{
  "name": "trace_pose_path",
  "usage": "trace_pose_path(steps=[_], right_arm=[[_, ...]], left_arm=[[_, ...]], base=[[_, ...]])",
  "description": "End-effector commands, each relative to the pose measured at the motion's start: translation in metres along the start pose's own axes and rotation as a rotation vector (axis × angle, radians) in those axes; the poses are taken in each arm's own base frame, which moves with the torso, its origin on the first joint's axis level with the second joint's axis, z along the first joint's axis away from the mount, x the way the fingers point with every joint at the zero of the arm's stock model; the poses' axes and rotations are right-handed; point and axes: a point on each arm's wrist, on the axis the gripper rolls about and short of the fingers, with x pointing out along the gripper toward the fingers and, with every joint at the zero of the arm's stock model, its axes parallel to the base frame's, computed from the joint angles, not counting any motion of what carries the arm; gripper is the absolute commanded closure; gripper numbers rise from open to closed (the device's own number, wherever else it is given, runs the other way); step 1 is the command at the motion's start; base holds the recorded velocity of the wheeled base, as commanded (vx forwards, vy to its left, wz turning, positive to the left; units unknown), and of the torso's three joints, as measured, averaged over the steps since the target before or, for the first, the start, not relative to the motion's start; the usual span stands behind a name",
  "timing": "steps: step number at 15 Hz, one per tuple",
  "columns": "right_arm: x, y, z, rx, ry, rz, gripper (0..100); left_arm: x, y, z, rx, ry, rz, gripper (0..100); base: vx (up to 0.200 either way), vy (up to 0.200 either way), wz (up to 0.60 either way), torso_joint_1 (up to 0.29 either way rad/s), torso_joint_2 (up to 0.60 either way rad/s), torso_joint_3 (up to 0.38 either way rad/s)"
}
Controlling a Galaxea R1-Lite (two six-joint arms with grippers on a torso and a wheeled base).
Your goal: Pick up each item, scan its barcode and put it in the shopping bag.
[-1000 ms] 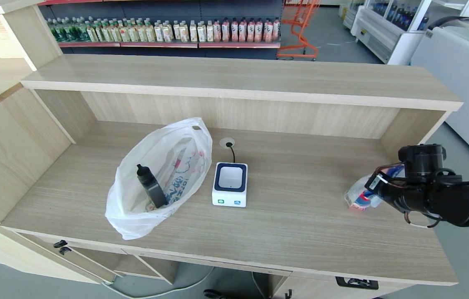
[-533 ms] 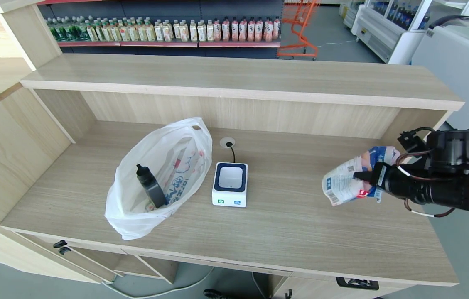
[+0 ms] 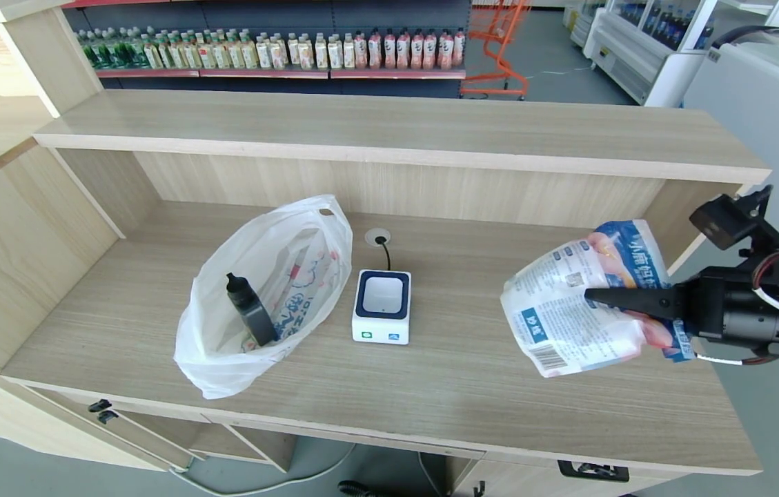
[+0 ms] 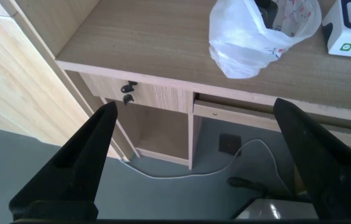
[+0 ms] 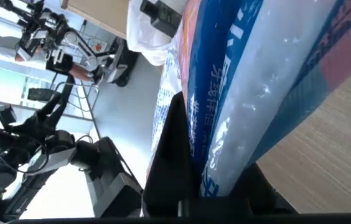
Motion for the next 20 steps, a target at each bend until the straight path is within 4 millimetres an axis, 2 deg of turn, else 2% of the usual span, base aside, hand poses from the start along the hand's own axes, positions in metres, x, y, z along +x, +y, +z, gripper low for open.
trace_pose_path(steps=[1, 3, 7, 20], right_arm=[[0.011, 0.032, 0.002, 0.008, 0.022, 0.107, 100], [0.020, 0.042, 0.003, 0.045, 0.047, 0.152, 100], [0.021, 0.053, 0.010, 0.158, 0.048, 0.179, 100], [0.045, 0.080, -0.005, 0.147, 0.152, 0.300, 100]], left_arm=[[0.000, 0.000, 0.000, 0.000, 0.000, 0.001, 0], [0.000, 0.000, 0.000, 0.000, 0.000, 0.001, 0], [0.000, 0.000, 0.000, 0.000, 0.000, 0.001, 0], [0.000, 0.000, 0.000, 0.000, 0.000, 0.001, 0]], base=[[0.000, 0.000, 0.00, 0.000, 0.00, 0.000], [0.000, 0.000, 0.00, 0.000, 0.00, 0.000], [0.000, 0.000, 0.00, 0.000, 0.00, 0.000], [0.000, 0.000, 0.00, 0.000, 0.00, 0.000]])
